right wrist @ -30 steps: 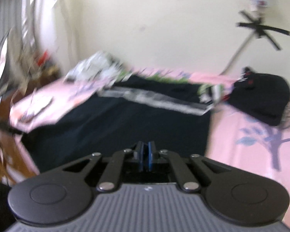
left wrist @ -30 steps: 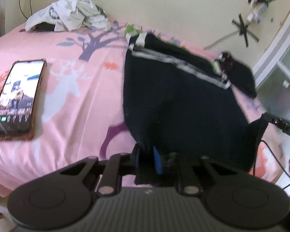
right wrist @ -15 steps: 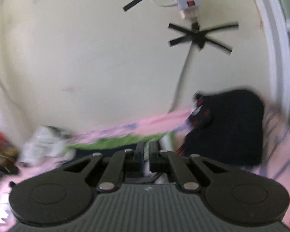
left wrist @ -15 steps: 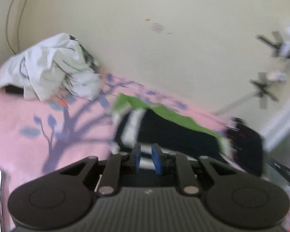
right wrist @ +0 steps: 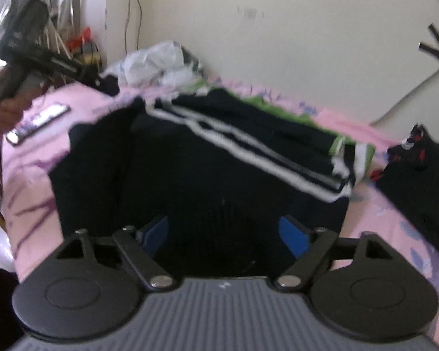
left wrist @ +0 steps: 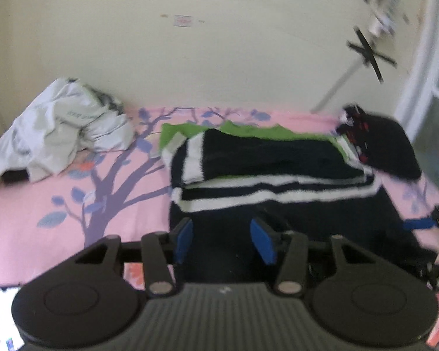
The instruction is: Fold small clothes
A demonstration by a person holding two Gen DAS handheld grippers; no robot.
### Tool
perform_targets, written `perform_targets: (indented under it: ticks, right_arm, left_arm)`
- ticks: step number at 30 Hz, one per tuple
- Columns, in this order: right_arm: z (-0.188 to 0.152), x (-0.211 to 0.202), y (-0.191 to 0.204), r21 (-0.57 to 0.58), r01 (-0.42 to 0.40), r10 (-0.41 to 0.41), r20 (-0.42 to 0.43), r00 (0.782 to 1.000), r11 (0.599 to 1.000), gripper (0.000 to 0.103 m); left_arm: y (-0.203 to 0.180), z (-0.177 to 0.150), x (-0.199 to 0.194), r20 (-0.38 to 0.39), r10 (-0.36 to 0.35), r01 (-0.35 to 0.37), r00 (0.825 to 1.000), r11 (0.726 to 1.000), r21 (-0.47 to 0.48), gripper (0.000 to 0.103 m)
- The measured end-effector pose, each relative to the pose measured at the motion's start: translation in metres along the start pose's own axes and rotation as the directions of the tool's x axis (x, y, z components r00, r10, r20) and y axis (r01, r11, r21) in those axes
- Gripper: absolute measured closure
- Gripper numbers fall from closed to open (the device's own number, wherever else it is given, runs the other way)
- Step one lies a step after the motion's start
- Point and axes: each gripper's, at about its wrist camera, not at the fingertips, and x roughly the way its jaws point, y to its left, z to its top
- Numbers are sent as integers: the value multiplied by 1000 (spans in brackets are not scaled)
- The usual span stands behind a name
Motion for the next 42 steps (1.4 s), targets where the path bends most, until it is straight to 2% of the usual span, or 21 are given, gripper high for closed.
perform_targets:
  ticks: [1, 3, 5, 6, 8, 9, 12, 14, 18, 20, 21, 22, 23, 25, 28, 31, 33, 35, 38, 40, 42]
  right_arm:
    - [-2, 4, -3, 30, -19, 20, -25, 999, 999, 52]
    - [-6, 2, -3, 56, -43, 44, -18, 999, 998, 59]
    - [-8, -5, 0, 52, -39, 40, -11, 999, 998, 82]
    - [-8, -8, -1, 59, -30, 31, -5, 1000, 998, 88]
    - [-5, -12, -4, 83, -11, 11, 4, 1000, 997, 103]
    - [-4, -16, -7, 98, 1, -3, 19, 1000, 995, 103]
    - [8, -34, -22, 148, 47, -63, 102, 993, 988, 103]
    - [19, -45, -37, 203, 87, -124, 176, 977, 975, 103]
    - [34, -40, -86, 413, 121, -239, 246, 939, 903, 103]
    - [33, -15, -103, 476, 125, -241, 192, 951, 871, 96]
    - [32, 2, -107, 484, 139, -236, 145, 961, 864, 84]
    - [29, 18, -109, 488, 176, -246, 82, 966, 855, 54]
    - [23, 27, -108, 483, 200, -253, 46, 966, 852, 41]
    - [10, 24, -104, 487, 182, -235, 50, 971, 854, 44]
    - [-10, -7, -100, 512, 105, -190, 115, 975, 852, 35]
    - [-32, -41, -99, 533, 70, -189, 171, 967, 843, 33]
    - [-45, -60, -108, 585, 75, -219, 179, 959, 808, 32]
    - [-59, -73, -125, 665, 71, -248, 175, 953, 743, 32]
    - [-79, -83, -153, 807, 63, -286, 134, 949, 587, 29]
    - [-92, -89, -165, 868, 10, -287, 153, 946, 497, 29]
    - [-97, -94, -168, 882, -8, -300, 169, 939, 470, 29]
  left_arm:
    - [-3, -1, 5, -12, -3, 3, 1000, 1000, 23, 58]
    - [-8, -4, 16, -38, -23, 25, 999, 998, 49, 58]
    - [-13, -5, 27, -58, -51, 54, 997, 996, 67, 58]
    - [-17, -6, 31, -62, -60, 64, 996, 995, 79, 59]
    - [-24, -6, 39, -71, -69, 75, 995, 993, 93, 72]
    - [-26, -5, 43, -80, -70, 78, 994, 993, 91, 95]
    - [-14, 4, 48, -68, -69, 71, 995, 997, 27, 95]
    - [1, 14, 44, -32, -66, 64, 997, 997, -52, 95]
    - [33, 30, 42, 35, 10, -2, 999, 978, -208, 95]
    - [43, 33, 56, 14, 48, -42, 999, 963, -267, 92]
    - [45, 33, 65, -8, 58, -58, 998, 957, -284, 91]
    - [46, 31, 74, -39, 58, -66, 998, 956, -287, 88]
    - [45, 28, 78, -62, 60, -75, 996, 955, -287, 87]
    - [44, 20, 72, -53, 58, -70, 997, 959, -274, 77]
    - [43, 4, 48, -13, 83, -84, 996, 968, -235, 58]
    - [42, -11, 28, -3, 62, -61, 998, 972, -226, 57]
    - [37, -18, 23, -9, 41, -42, 999, 976, -214, 55]
    - [29, -22, 24, -22, 39, -42, 999, 980, -193, 55]
    - [19, -24, 29, -30, 49, -54, 998, 986, -157, 55]
    - [17, -26, 35, -41, 66, -71, 997, 985, -154, 54]
    - [17, -31, 37, -41, 80, -86, 996, 984, -158, 50]
